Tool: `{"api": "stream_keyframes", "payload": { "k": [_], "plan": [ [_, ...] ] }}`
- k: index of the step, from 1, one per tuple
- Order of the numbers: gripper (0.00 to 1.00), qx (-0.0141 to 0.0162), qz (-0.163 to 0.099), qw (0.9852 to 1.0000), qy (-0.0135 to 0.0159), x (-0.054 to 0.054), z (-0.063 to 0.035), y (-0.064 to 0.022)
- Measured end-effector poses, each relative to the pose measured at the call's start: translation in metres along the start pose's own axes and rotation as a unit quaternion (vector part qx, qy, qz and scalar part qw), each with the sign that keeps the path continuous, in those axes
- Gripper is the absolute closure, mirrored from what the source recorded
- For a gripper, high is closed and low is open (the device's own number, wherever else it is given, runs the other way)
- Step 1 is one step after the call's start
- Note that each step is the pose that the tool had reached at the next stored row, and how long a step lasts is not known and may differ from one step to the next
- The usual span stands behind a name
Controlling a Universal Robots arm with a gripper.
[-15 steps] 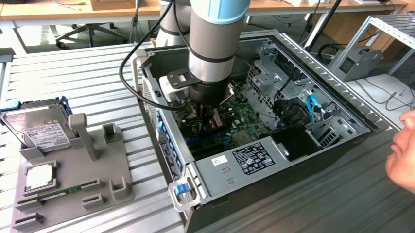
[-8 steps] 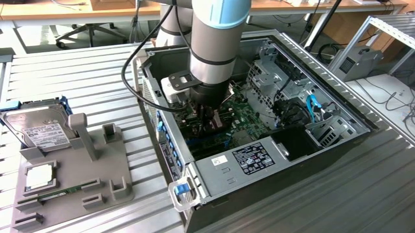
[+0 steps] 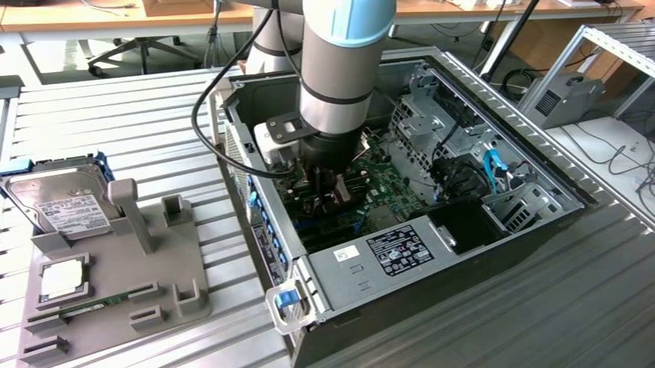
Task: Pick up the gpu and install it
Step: 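Insert the gpu into the slot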
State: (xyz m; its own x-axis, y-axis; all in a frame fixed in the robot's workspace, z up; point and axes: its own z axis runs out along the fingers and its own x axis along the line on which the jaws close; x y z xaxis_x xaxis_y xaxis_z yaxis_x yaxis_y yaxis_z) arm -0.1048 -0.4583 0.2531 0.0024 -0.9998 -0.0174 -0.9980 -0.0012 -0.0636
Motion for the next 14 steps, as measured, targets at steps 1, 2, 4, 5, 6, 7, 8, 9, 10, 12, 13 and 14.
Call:
{"api": "stream_keyframes", "payload": {
  "k": [1, 2, 4, 5, 6, 7, 8, 9, 10, 12, 13, 14],
  "plan": [
    [0.54, 0.0001, 0.000, 1.0000, 0.0000, 0.000, -0.0003, 0.0000],
    [0.54, 0.0002, 0.000, 1.0000, 0.0000, 0.000, -0.0007, 0.0000],
    [0.42, 0.0006, 0.000, 1.0000, 0.0000, 0.000, -0.0015, -0.0001],
    [0.42, 0.0008, 0.000, 1.0000, 0.0002, 0.000, -0.0022, -0.0001],
    [0.42, 0.0014, 0.000, 1.0000, 0.0011, 0.000, -0.0041, -0.0002],
    [0.42, 0.0021, 0.000, 1.0000, 0.0017, 0.000, -0.0076, -0.0004],
    [0.42, 0.0030, 0.000, 1.0000, 0.0020, 0.000, -0.0118, -0.0007],
    [0.42, 0.0039, 0.000, 1.0000, 0.0022, 0.000, -0.0169, -0.0011],
    [0.42, 0.0048, 0.000, 1.0000, 0.0023, -0.001, -0.0242, -0.0016],
    [0.42, 0.0055, 0.000, 1.0000, 0.0024, -0.001, -0.0343, -0.0022],
    [0.42, 0.0056, 0.000, 1.0000, 0.0024, -0.001, -0.0385, -0.0024],
    [0.42, 0.0057, 0.000, 1.0000, 0.0024, -0.001, -0.0405, -0.0026]
  ]
}}
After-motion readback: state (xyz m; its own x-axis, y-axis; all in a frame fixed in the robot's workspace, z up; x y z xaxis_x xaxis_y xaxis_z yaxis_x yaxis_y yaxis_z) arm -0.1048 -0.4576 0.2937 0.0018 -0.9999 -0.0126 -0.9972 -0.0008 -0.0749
